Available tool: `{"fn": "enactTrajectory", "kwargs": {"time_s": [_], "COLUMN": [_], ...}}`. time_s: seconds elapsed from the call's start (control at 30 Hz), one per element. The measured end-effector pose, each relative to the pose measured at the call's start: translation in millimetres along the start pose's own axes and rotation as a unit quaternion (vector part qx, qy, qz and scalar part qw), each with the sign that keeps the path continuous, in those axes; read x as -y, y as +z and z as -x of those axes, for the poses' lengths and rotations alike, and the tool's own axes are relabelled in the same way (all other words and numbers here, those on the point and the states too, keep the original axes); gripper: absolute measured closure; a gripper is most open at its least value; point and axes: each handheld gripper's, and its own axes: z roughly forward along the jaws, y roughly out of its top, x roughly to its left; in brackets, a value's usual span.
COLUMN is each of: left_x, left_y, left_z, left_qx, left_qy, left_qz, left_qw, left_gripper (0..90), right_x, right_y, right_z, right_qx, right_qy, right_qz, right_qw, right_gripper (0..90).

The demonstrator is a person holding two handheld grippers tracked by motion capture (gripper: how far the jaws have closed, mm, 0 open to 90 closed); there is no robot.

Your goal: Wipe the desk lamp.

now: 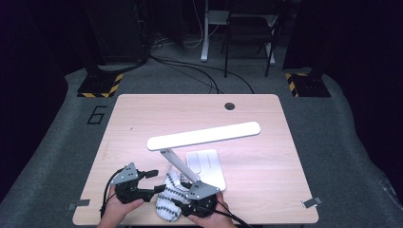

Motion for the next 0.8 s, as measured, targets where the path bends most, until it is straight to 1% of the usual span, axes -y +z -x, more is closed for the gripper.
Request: {"fn": "enactTrajectory", "kwargs": {"time_s": [0.03, 0.07, 0.1, 0.13, 0.2, 0.23, 0.3, 0.33, 0.37, 0.4, 0.47, 0.5, 0.53, 0.57, 0.6, 0.63, 0.67, 0.77, 0.8], "left_x": [-0.5, -1.5, -2.0, -2.1, -1.4, 0.1, 2.8, 3.7, 4.7, 5.2, 6.3, 7.5, 7.9, 8.8, 10.6, 11.6, 12.4, 14.7, 15.2], "left_y": [1.4, 2.6, 4.0, 6.1, 8.4, 10.7, 13.9, 15.3, 17.3, 18.9, 21.6, 23.4, 24.5, 26.0, 29.1, 31.0, 33.0, 37.5, 38.5], "left_z": [2.3, 4.2, 7.1, 10.3, 15.4, 18.8, 23.3, 23.7, 25.4, 25.8, 25.2, 24.8, 23.5, 22.8, 22.2, 22.0, 22.2, 24.1, 24.1], "left_qx": [0.002, 0.003, 0.002, -0.001, 0.006, 0.009, 0.018, 0.02, 0.022, 0.023, 0.026, 0.022, 0.024, 0.026, 0.028, 0.03, 0.027, 0.026, 0.024], "left_qy": [0.001, 0.011, 0.015, 0.016, 0.025, 0.027, 0.034, 0.045, 0.044, 0.049, 0.05, 0.052, 0.054, 0.052, 0.046, 0.048, 0.057, 0.063, 0.068], "left_qz": [0.001, -0.001, -0.005, -0.001, -0.008, -0.012, -0.03, -0.037, -0.041, -0.045, -0.048, -0.046, -0.052, -0.054, -0.058, -0.064, -0.067, -0.077, -0.078], "left_qw": [1.0, 0.9999, 0.9999, 0.9999, 0.9996, 0.9995, 0.9988, 0.9981, 0.9979, 0.9975, 0.9972, 0.9974, 0.9969, 0.9969, 0.9969, 0.9964, 0.9958, 0.9947, 0.9944], "left_gripper": [31.1, 29.9, 29.3, 28.5, 27.3, 27.0, 26.9, 26.7, 26.1, 25.6, 24.6, 24.2, 22.5, 22.1, 21.9, 21.3, 20.9, 20.9, 20.9], "right_x": [0.1, 0.0, 0.4, 0.9, 2.2, 2.6, 3.8, 4.3, 4.9, 5.5, 6.3, 6.8, 7.2, 7.6, 7.8, 7.9, 7.9, 8.1, 8.4], "right_y": [-3.0, -5.1, -7.7, -10.7, -18.3, -21.1, -29.7, -32.1, -35.6, -39.1, -44.6, -46.9, -48.3, -49.8, -50.2, -51.9, -52.1, -55.2, -55.9], "right_z": [0.7, 1.0, 1.9, 2.4, 3.9, 4.2, 5.2, 5.9, 7.0, 8.3, 11.0, 12.6, 14.6, 16.4, 18.5, 21.1, 23.7, 29.3, 30.2], "right_qx": [0.001, 0.002, 0.005, 0.006, 0.011, 0.011, 0.015, 0.018, 0.02, 0.023, 0.029, 0.033, 0.033, 0.035, 0.037, 0.04, 0.04, 0.044, 0.046], "right_qy": [-0.002, 0.003, 0.002, 0.004, 0.004, 0.003, 0.001, 0.0, 0.0, -0.001, 0.004, 0.006, 0.011, 0.017, 0.016, 0.025, 0.029, 0.041, 0.049], "right_qz": [0.002, 0.003, 0.003, 0.004, 0.007, 0.007, 0.013, 0.015, 0.017, 0.018, 0.018, 0.019, 0.021, 0.022, 0.026, 0.026, 0.03, 0.033, 0.033], "right_qw": [1.0, 1.0, 1.0, 1.0, 0.9999, 0.9999, 0.9998, 0.9997, 0.9997, 0.9996, 0.9994, 0.9993, 0.9992, 0.999, 0.9988, 0.9985, 0.9983, 0.9976, 0.9972], "right_gripper": [41.1, 41.5, 41.8, 41.9, 42.3, 42.4, 42.6, 42.6, 42.6, 42.6, 42.6, 42.6, 42.6, 42.6, 42.7, 42.7, 42.7, 42.7, 42.7]}}
